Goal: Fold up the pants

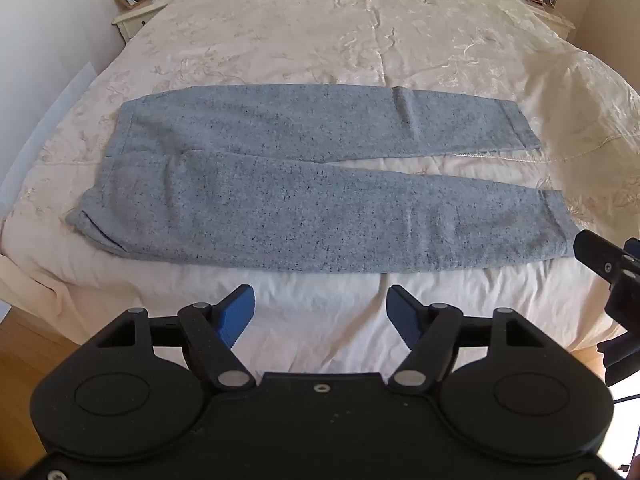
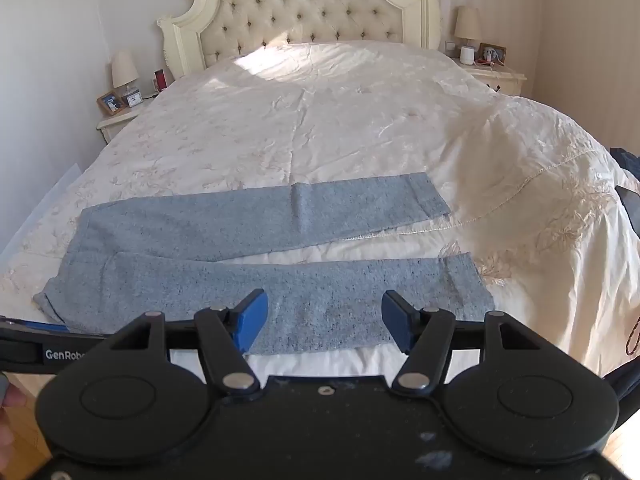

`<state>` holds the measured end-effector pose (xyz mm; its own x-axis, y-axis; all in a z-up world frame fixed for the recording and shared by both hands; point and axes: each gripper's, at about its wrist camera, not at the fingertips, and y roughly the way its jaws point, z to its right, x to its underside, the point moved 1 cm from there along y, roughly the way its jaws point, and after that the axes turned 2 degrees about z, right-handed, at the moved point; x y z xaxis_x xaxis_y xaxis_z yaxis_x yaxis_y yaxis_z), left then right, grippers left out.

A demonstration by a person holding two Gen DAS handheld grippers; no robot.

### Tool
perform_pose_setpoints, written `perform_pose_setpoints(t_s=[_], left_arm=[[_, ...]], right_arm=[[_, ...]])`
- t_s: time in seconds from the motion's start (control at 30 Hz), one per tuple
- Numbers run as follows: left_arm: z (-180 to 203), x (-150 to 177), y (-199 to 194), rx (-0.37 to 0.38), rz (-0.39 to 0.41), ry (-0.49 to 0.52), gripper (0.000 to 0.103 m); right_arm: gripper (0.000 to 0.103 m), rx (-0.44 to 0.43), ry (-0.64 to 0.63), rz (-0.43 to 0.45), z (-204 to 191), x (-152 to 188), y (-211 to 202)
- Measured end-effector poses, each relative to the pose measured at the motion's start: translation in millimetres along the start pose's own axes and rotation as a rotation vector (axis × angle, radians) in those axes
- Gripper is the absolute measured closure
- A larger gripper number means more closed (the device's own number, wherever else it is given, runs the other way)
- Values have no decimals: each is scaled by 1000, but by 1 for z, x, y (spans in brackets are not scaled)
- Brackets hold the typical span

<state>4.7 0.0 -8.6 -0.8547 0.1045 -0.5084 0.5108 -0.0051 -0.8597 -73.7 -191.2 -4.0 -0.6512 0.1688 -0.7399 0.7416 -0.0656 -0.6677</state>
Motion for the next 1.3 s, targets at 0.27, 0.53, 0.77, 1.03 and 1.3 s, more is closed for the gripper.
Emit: perform_pose_setpoints(t_s=[0.27, 0.53, 0.77, 1.03, 1.3], left_arm=[[2, 2, 2, 7, -6, 1, 30], [1, 0, 7, -12, -31, 1, 30], [-1, 2, 8, 2, -50, -2, 30], [-2, 2, 6, 11, -41, -9, 30], [-3, 2, 6, 5, -36, -8, 30]], right_arm=[[38, 9, 10, -15, 1, 1, 5], [37, 5, 22, -17, 0, -2, 8], [37, -10, 4, -28, -3, -2, 9], [37, -10, 3, -26, -2, -3, 6], [37, -15, -12, -22, -4, -3, 3]])
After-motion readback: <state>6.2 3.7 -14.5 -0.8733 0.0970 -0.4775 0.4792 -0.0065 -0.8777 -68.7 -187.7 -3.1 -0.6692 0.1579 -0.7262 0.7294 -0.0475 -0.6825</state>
